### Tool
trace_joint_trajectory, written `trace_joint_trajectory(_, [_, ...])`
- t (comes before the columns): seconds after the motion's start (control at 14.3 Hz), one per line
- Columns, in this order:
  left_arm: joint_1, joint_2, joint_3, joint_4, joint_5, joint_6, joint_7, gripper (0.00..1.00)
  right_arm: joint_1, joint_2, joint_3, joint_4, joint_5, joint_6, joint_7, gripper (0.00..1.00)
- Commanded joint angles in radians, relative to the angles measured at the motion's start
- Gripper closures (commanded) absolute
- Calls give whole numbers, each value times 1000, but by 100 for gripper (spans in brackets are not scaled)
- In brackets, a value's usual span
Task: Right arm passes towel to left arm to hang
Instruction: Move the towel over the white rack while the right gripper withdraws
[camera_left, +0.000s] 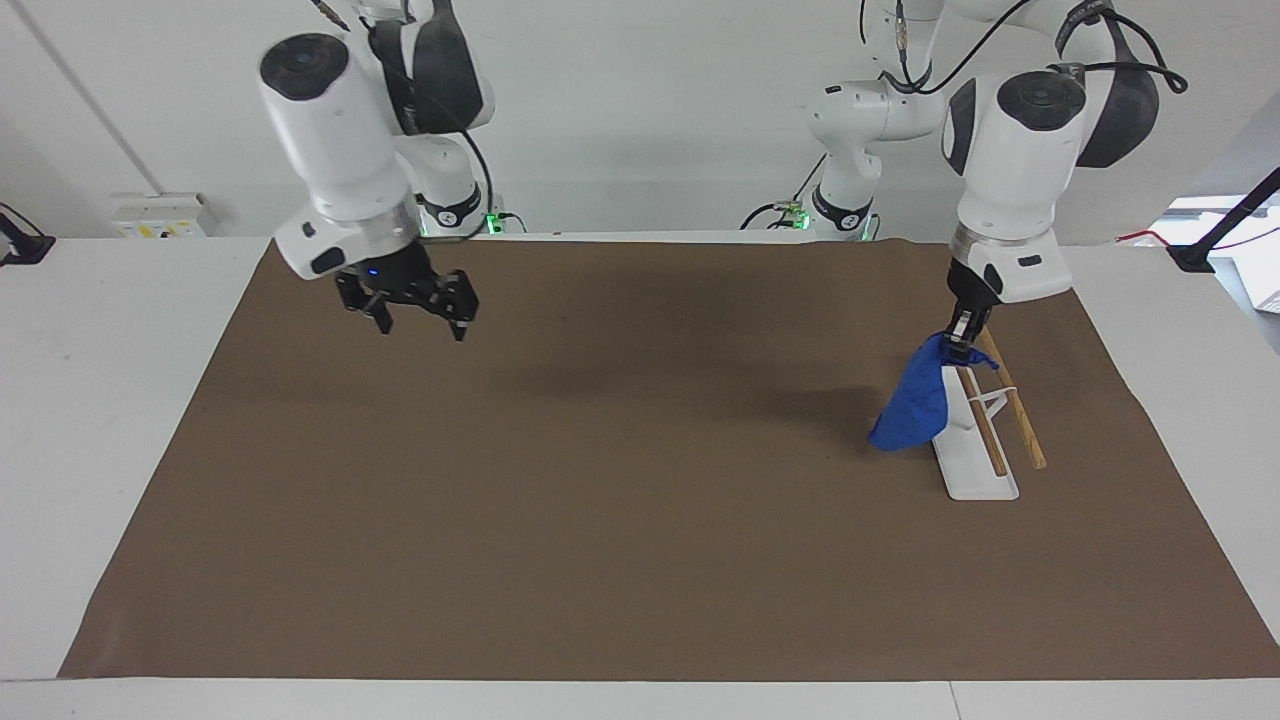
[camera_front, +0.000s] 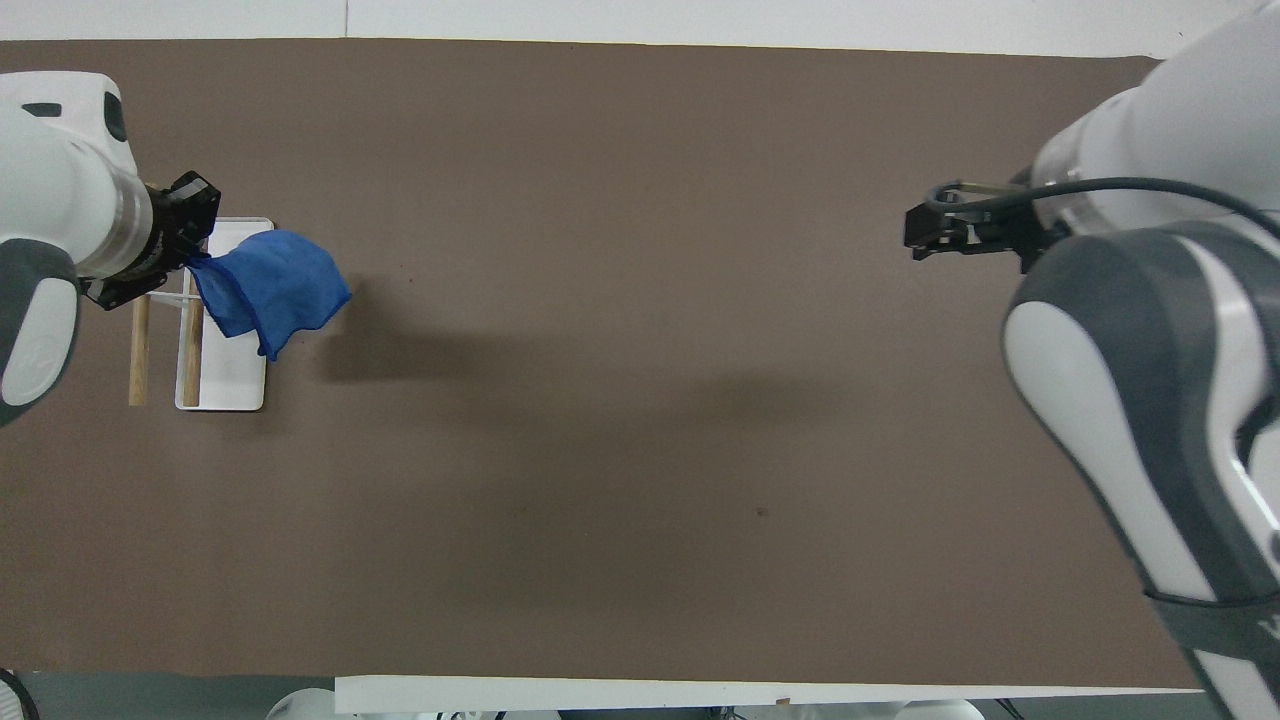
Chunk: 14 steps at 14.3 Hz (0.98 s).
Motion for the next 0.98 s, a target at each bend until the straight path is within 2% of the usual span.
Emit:
trace_joint_trajectory(0.0, [-2, 6, 100, 10, 17, 84, 154, 98, -105, 2, 17, 153, -60, -168, -156, 0])
trace_joint_trajectory(0.14, [-2, 7, 165, 12, 18, 96, 260, 97, -133, 0, 18, 181, -109, -229, -268, 0])
trace_joint_trajectory(0.28, [5, 10, 229, 7, 21, 111, 352, 96, -136, -6, 12, 174, -89, -283, -276, 0])
trace_joint_trajectory(0.49, [48, -2, 236, -47, 60, 207, 359, 97, -131, -20, 12, 139, -77, -285, -273, 0])
trace_joint_trajectory(0.63, [68, -5, 240, -85, 60, 282, 380, 97, -186, -46, 27, 99, -21, -263, -271, 0])
trace_joint_trajectory(0.77, [67, -5, 240, -96, 60, 307, 377, 97, -214, -44, 79, 102, -20, -249, -262, 0])
trace_joint_trajectory(0.91, [56, -5, 239, -96, 53, 307, 368, 98, -225, -49, 83, 101, -22, -254, -248, 0])
